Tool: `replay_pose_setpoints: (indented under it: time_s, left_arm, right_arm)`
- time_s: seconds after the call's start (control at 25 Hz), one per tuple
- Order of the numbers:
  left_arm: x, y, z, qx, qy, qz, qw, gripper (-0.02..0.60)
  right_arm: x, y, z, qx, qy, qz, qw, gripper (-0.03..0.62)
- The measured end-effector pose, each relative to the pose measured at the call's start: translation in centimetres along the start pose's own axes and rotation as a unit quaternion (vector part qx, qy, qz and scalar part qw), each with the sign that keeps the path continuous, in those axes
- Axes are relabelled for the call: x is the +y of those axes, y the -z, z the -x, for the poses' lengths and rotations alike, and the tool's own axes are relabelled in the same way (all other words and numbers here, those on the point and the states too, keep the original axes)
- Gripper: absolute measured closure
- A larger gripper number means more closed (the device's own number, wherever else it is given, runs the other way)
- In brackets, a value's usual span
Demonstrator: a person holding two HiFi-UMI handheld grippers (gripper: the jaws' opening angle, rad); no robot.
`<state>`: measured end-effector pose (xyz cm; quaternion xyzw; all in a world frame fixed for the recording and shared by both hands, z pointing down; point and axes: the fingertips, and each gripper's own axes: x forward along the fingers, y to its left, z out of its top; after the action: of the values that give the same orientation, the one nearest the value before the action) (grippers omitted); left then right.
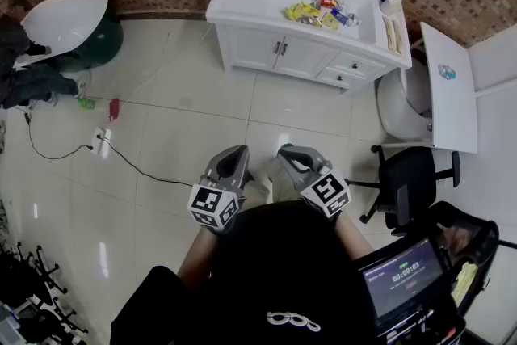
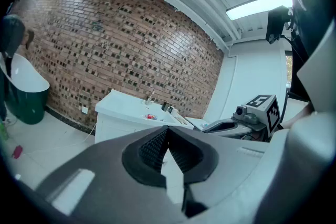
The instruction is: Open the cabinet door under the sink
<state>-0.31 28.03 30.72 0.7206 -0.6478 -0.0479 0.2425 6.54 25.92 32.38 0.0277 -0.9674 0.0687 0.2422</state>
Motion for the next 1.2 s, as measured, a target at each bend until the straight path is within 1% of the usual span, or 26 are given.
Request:
replay_pose_setpoints:
  time_s: [0.16, 0.28, 0.44, 0.6, 0.68, 0.84, 1.0, 1.2]
  left_arm:
    - [1.2, -0.4, -1.7, 0.007, -0.001, -0.004, 1.0000, 0.565]
    - [2.8, -1.1, -2.7, 0.014, -0.012, -0.011, 0.9998, 0.565]
    - [5.3, -2.6, -3.8, 0.023, -0.039, -0.012, 0.9989, 0.565]
    - [7.8, -2.8, -5.9, 0.046, -0.067, -0.004, 0.9967, 0.565]
    - [8.4, -2.9, -8.0, 0.061, -0.067, -0.007, 0.9958, 0.565]
    - [8.7, -3.9, -14.0, 0.087, -0.045, -0.024, 0.9949, 0.565]
    - [8.5, -4.9, -19.2, 0.097, -0.028, -0.034, 0.9943, 0.565]
    - [8.7, -5.0, -23.4, 0.110, -0.021, -0.035, 0.9931, 0.565]
  right_arm:
    - [-2.1, -0.3, -0.5, -0.003, 0.007, -0.013, 1.000, 0.602]
    - [-3.6, -0.2, -1.7, -0.006, 0.007, -0.029, 1.000, 0.602]
    - [-5.6, -1.1, -4.5, -0.009, -0.014, -0.041, 0.999, 0.603]
    - [-8.6, -1.8, -6.8, -0.008, -0.035, -0.046, 0.998, 0.602]
    - [-11.1, -1.7, -7.3, -0.009, -0.033, -0.055, 0.998, 0.602]
    - [-17.7, -1.4, -7.9, -0.019, -0.009, -0.080, 0.997, 0.602]
    - [-24.9, -1.2, -8.3, -0.033, 0.031, -0.097, 0.994, 0.602]
    - [-30.7, 0.5, -10.3, -0.020, 0.046, -0.095, 0.994, 0.602]
